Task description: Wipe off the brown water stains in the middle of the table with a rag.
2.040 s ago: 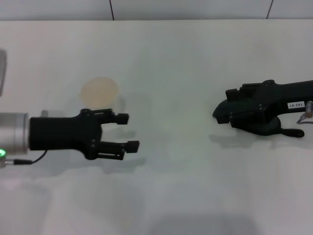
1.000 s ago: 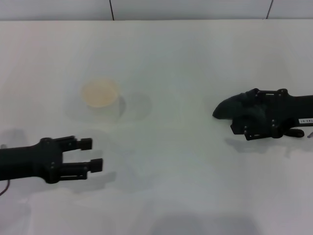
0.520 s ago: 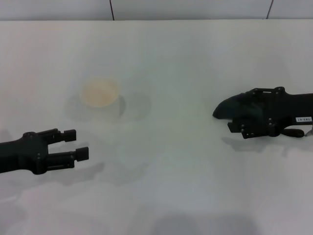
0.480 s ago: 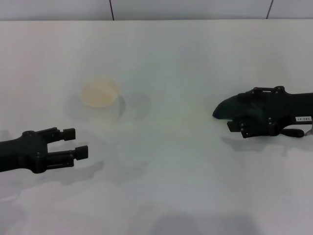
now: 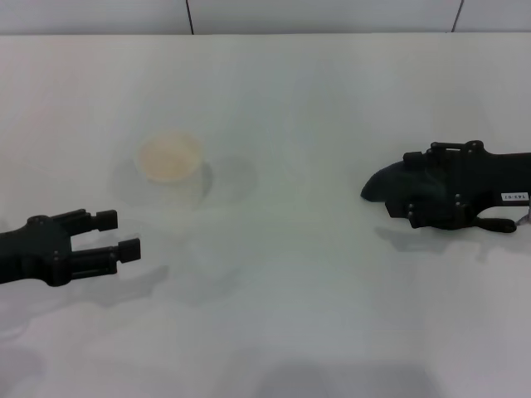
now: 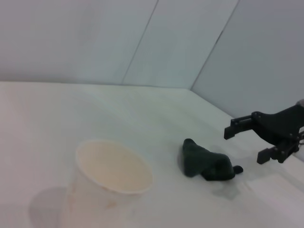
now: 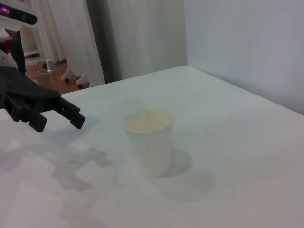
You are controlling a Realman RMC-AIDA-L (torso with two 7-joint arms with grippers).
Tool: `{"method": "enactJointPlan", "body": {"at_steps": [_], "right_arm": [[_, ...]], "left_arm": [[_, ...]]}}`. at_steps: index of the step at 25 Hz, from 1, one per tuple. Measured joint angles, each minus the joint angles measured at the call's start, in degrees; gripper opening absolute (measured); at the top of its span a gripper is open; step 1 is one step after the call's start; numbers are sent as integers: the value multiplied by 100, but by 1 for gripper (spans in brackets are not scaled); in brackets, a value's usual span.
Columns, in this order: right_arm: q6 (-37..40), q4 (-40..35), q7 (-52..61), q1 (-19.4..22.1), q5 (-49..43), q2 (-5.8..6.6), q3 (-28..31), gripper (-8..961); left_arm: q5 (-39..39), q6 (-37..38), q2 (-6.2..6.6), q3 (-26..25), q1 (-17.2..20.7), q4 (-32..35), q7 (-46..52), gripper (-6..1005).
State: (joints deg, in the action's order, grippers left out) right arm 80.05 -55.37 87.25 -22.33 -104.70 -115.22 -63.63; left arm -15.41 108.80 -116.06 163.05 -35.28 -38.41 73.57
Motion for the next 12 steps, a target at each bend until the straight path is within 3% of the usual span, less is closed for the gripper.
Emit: {"method": "enactJointPlan", "body": {"at_steps": [12], "right_arm": [[-115,62,1,0,3,-12,-19,857]], "left_arm": [[-129,4,35,4,8,0,0,845]]}}
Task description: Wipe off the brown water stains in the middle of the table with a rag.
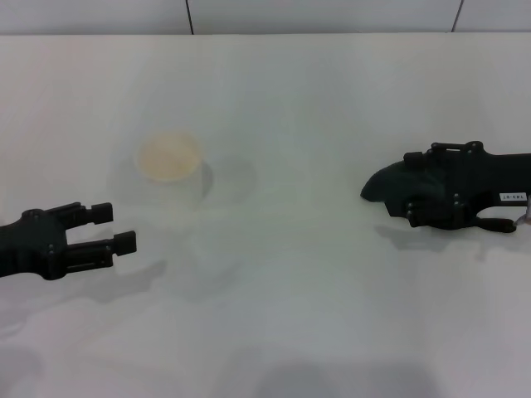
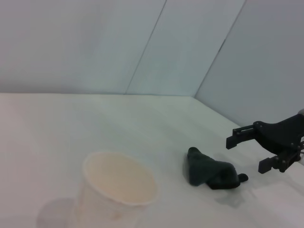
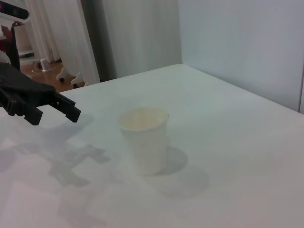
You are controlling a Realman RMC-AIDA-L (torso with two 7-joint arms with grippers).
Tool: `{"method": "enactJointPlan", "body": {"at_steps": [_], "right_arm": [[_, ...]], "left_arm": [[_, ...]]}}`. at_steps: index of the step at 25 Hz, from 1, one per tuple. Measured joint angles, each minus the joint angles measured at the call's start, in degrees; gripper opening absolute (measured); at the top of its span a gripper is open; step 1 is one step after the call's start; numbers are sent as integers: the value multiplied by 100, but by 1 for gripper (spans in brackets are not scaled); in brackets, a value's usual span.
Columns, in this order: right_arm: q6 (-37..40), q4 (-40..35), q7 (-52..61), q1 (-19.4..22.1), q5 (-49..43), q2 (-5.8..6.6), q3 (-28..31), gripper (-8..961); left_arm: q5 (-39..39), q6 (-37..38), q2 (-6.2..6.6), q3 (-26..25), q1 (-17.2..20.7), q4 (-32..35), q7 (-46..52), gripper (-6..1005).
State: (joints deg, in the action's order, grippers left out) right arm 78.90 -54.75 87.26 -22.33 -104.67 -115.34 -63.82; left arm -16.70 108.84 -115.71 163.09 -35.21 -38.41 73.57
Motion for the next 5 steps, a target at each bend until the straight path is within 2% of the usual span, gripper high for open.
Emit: {"method": "enactJointPlan", "body": {"at_steps": [5], "right_arm": [[2,0,1,0,0,-4,0,857]], "left_arm": [[-60,1,-54,3,-96,31,-10,845]]}}
